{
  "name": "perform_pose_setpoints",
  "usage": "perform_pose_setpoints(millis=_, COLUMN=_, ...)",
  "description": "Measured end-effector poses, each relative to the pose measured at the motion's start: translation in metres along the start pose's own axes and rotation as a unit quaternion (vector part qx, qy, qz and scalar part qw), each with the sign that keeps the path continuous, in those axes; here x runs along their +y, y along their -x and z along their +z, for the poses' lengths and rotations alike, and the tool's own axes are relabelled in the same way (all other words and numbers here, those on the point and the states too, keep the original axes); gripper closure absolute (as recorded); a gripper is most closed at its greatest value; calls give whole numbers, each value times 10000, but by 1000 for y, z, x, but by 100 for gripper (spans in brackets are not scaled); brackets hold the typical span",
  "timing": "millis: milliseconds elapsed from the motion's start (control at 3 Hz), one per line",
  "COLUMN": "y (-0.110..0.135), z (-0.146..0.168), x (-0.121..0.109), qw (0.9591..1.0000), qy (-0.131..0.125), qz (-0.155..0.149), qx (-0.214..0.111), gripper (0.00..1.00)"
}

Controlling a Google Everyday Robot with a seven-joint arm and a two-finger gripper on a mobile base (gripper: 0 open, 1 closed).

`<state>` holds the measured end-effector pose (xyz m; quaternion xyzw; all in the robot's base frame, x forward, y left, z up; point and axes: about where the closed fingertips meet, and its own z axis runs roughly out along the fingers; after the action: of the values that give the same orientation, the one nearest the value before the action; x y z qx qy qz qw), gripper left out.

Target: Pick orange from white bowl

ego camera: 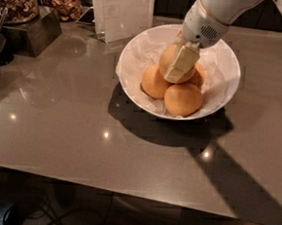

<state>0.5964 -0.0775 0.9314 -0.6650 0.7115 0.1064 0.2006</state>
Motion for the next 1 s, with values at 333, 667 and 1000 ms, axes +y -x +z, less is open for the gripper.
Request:
perform_pose_setpoints(millis=333, y=0, z=0, x=0, qw=10000, qy=0, qz=-1, qx=-1, gripper=100)
perform_pose_setpoints(millis=667, y=13, z=-14, x=4, qw=9996, qy=-56, qz=-187, qx=-196, gripper=100)
perform_pose_setpoints(millis=1000, y=27, z=-44, x=19, qw=9977, qy=-220, qz=-437, qx=-463, gripper=100)
